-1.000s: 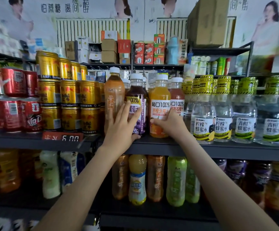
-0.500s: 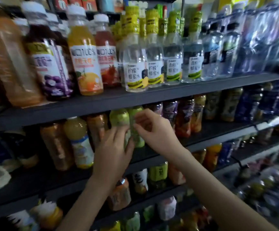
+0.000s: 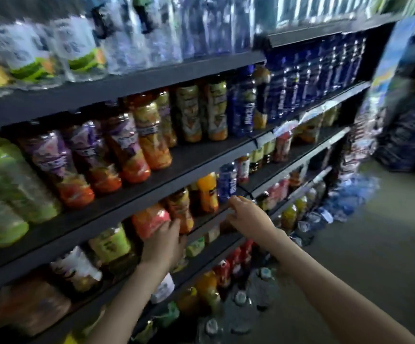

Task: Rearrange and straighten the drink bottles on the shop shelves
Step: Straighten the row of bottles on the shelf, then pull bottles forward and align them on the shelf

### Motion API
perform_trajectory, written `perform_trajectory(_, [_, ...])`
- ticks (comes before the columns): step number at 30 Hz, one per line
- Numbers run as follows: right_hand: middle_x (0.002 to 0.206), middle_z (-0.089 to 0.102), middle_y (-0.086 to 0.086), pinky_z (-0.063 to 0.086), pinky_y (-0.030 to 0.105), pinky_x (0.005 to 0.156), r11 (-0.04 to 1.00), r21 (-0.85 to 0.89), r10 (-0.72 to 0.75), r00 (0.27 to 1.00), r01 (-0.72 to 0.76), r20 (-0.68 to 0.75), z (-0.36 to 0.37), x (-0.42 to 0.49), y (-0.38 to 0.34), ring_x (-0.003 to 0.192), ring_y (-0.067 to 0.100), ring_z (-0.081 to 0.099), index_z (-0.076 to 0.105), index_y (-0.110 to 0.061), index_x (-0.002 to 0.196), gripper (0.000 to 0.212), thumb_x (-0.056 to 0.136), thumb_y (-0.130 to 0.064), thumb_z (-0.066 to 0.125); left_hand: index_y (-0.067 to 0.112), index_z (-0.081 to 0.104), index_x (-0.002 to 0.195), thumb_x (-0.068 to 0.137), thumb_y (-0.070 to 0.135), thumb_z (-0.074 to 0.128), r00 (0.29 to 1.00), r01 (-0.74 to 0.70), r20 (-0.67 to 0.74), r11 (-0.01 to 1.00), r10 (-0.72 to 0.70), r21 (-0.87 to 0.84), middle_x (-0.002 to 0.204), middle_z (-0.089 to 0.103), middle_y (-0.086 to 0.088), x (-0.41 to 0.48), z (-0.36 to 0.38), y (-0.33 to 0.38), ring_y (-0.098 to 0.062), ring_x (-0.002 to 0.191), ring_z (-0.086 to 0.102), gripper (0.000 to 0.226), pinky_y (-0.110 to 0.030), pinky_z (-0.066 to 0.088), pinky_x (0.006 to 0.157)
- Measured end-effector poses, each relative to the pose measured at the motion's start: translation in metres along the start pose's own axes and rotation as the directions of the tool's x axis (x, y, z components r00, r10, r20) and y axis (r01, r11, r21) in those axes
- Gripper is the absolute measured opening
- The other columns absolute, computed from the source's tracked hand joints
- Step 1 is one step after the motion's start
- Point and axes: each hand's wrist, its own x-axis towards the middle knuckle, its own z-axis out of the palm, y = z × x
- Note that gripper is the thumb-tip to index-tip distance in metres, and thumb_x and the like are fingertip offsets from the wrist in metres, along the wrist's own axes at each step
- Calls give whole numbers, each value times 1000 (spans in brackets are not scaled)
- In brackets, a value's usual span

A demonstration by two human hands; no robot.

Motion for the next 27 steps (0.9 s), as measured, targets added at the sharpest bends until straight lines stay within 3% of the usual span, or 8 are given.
perform_trajectory(4, [121,52,6,45,33,76,992,-113,54,998,-55,-12,-44,12,104,111,27,53,48,-13,123,32,92,-17,48,22,43,129,95,36,46,999,-42,28,999,42,10,124,51,-2,50,32,90,-28,110,55,36,-38,47,82])
perform_trajectory(8, [121,52,7,44,34,76,979,-174,100,995,-103,-26,-76,34,189,111,27,52,48,-10,124,32,92,-14,48,20,41,130,97,33,44,997,-64,46,997,62,39,124,52,-1,98,54,167,-26,108,57,36,-36,47,75])
perform_trajectory(13, [124,51,5,44,33,78,976,-132,167,984,-173,-54,-96,77,276,116,26,50,45,-11,126,34,92,-13,48,21,37,135,97,31,46,993,-94,74,994,90,61,127,50,-3,179,86,237,-27,112,56,40,-37,47,79])
perform_trajectory(17, [121,53,8,48,36,77,955,-125,265,963,-268,-40,-109,123,347,109,29,55,46,-12,125,34,91,-16,49,20,40,130,96,22,48,989,-117,93,993,113,35,123,52,-3,259,113,296,-29,109,56,35,-40,46,79])
perform_trajectory(22, [115,55,10,42,34,76,929,-139,345,938,-342,-2,-138,175,440,109,30,54,48,-8,116,27,89,-12,49,16,41,131,94,4,38,975,-190,120,981,186,24,128,52,-6,356,135,380,-30,112,55,39,-40,46,83])
perform_trajectory(27, [111,57,6,41,31,72,898,2,440,898,-440,-14,-165,227,526,102,29,57,55,-12,108,21,88,-15,56,14,40,131,96,12,41,973,-199,124,980,196,15,125,53,-9,428,153,449,-32,107,58,35,-39,46,76])
